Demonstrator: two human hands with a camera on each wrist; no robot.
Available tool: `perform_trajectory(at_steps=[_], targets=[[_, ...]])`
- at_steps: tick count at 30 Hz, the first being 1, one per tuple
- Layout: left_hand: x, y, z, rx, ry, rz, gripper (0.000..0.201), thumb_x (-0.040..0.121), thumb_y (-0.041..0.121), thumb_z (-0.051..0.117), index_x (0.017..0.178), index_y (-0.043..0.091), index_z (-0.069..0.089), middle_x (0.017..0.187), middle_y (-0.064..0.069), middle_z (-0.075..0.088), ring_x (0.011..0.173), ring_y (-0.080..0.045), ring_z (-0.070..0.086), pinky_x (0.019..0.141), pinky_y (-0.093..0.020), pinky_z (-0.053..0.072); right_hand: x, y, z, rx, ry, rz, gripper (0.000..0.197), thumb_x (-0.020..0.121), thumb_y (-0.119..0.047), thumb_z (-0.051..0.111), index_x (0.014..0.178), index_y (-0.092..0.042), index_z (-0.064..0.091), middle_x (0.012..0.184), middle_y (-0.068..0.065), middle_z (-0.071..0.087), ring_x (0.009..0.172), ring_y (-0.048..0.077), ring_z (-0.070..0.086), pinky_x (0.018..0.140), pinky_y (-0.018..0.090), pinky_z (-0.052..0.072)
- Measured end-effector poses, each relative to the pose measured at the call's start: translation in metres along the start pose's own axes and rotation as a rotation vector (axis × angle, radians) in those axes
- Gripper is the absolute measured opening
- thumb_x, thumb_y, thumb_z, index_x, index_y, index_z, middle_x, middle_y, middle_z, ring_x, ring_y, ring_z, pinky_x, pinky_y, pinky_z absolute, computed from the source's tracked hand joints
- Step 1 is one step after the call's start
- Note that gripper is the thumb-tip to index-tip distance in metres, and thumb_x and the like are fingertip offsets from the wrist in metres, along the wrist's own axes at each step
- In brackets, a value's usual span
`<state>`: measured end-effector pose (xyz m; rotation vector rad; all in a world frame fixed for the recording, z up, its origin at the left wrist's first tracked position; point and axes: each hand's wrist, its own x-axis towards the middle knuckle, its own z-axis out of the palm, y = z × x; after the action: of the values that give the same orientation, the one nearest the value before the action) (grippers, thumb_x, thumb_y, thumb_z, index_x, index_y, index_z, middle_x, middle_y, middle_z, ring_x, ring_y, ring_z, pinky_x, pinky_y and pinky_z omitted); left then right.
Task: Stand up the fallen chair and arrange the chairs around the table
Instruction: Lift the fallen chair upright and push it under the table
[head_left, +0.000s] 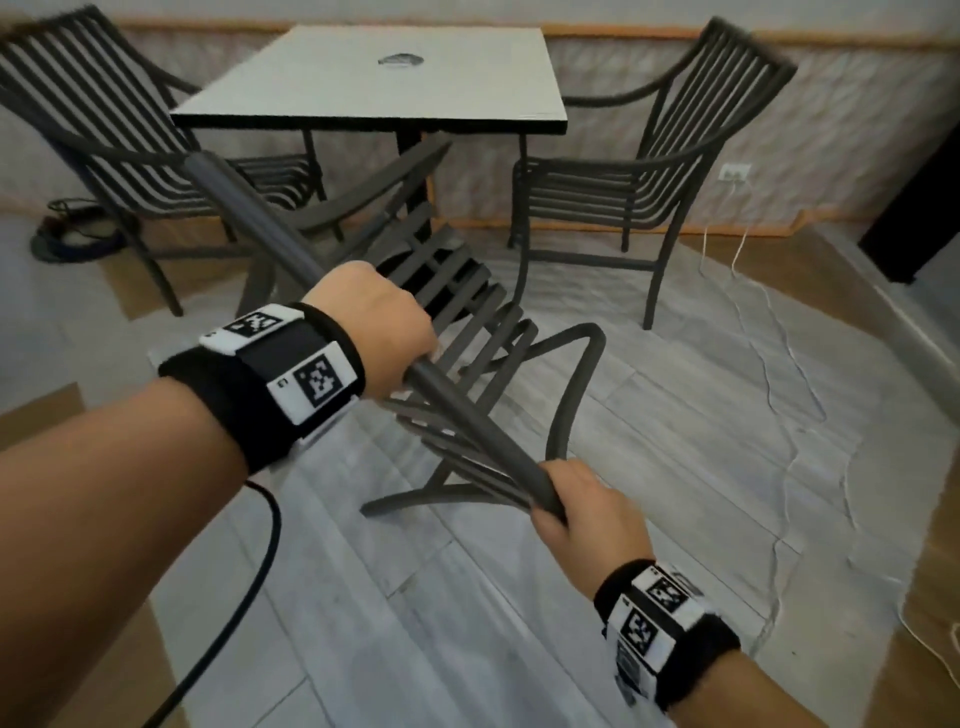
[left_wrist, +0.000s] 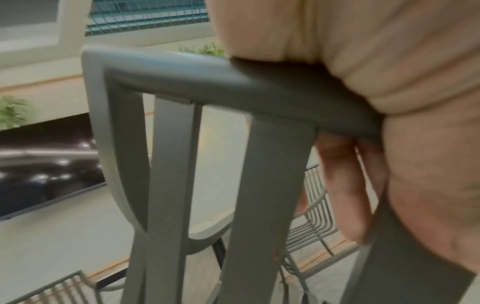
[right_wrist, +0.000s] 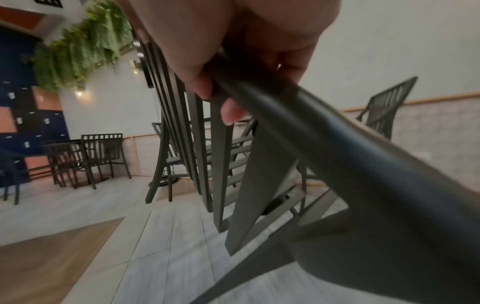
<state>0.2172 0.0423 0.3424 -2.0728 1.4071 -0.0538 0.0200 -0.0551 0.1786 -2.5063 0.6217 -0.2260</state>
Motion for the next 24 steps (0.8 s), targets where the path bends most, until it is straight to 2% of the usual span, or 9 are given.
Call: perform_trajectory(at_steps=[3,6,8,10,13,15,18,21,24], targets=[[-0.018,-0.031,0.0,-0.094,0.018,-0.03,0.017,0.088,0.044,0.055,0.092,0.031,0.066,0.081,0.007,0.066,0.079,-0.019,0.064,0.074,-0.032,0.049,0.011,-0.023,-0.021,-0.064,-0.009,-0.06,0.012,0.086,-0.025,0.059,0.096,-0.028,0.054,0.089,-0.007,0.055,0.063,0.026,0.058,0.055,0.03,0.038],[-0.036,-0.06,0.008,-0.174,0.026,-0.056,0.016,0.086,0.047,0.059,0.091,0.033,0.065,0.083,0.009,0.068,0.082,-0.018,0.065,0.082,-0.035,0.052,0.023,-0.046,-0.037,-0.11,-0.01,-0.128,0.012,0.084,-0.023,0.058,0.093,-0.029,0.054,0.084,-0.01,0.05,0.06,0.023,0.054,0.049,0.021,0.029],[-0.046,-0.077,0.016,-0.241,0.017,-0.092,0.016,0.084,0.049,0.061,0.089,0.034,0.064,0.082,0.01,0.068,0.082,-0.016,0.065,0.083,-0.036,0.052,0.03,-0.062,-0.046,-0.144,-0.016,-0.167,0.014,0.083,-0.022,0.059,0.095,-0.029,0.054,0.084,-0.009,0.049,0.059,0.021,0.053,0.049,0.017,0.024],[-0.056,-0.09,0.028,-0.305,-0.006,-0.141,0.016,0.083,0.05,0.062,0.089,0.035,0.063,0.078,0.011,0.064,0.077,-0.015,0.061,0.08,-0.034,0.052,0.039,-0.076,-0.055,-0.183,-0.009,-0.227,0.016,0.082,-0.021,0.059,0.097,-0.028,0.055,0.086,-0.007,0.05,0.058,0.02,0.052,0.048,0.016,0.026],[-0.071,-0.103,0.052,-0.448,-0.034,-0.211,0.013,0.083,0.048,0.063,0.09,0.036,0.064,0.072,0.012,0.059,0.074,-0.014,0.058,0.074,-0.032,0.051,0.054,-0.098,-0.063,-0.275,-0.009,-0.298,0.018,0.083,-0.02,0.06,0.1,-0.025,0.056,0.089,-0.005,0.053,0.057,0.02,0.052,0.051,0.024,0.041],[-0.082,-0.106,0.072,-0.556,-0.077,-0.251,0.012,0.084,0.045,0.063,0.092,0.036,0.064,0.079,0.011,0.064,0.079,-0.015,0.061,0.071,-0.031,0.051,0.062,-0.112,-0.064,-0.334,-0.024,-0.333,0.021,0.082,-0.018,0.063,0.101,-0.023,0.057,0.092,-0.002,0.056,0.057,0.022,0.054,0.056,0.034,0.048],[-0.099,-0.105,0.107,-0.674,-0.108,-0.289,0.014,0.084,0.044,0.064,0.094,0.035,0.064,0.09,0.01,0.069,0.085,-0.014,0.063,0.074,-0.031,0.051,0.072,-0.131,-0.056,-0.422,-0.045,-0.402,0.025,0.076,-0.017,0.07,0.098,-0.021,0.06,0.087,0.0,0.06,0.057,0.021,0.058,0.055,0.035,0.046],[-0.11,-0.108,0.135,-0.745,-0.115,-0.32,0.013,0.084,0.043,0.064,0.094,0.036,0.064,0.092,0.012,0.068,0.088,-0.01,0.062,0.081,-0.032,0.053,0.079,-0.146,-0.042,-0.471,-0.054,-0.435,0.027,0.071,-0.019,0.074,0.094,-0.023,0.06,0.079,-0.003,0.06,0.052,0.018,0.057,0.05,0.033,0.047],[-0.113,-0.116,0.148,-0.774,-0.09,-0.327,0.012,0.085,0.042,0.063,0.094,0.035,0.064,0.093,0.012,0.068,0.089,-0.01,0.062,0.082,-0.031,0.052,0.085,-0.155,-0.032,-0.482,-0.07,-0.424,0.03,0.067,-0.018,0.076,0.092,-0.024,0.06,0.075,-0.004,0.06,0.049,0.016,0.056,0.047,0.031,0.042]])
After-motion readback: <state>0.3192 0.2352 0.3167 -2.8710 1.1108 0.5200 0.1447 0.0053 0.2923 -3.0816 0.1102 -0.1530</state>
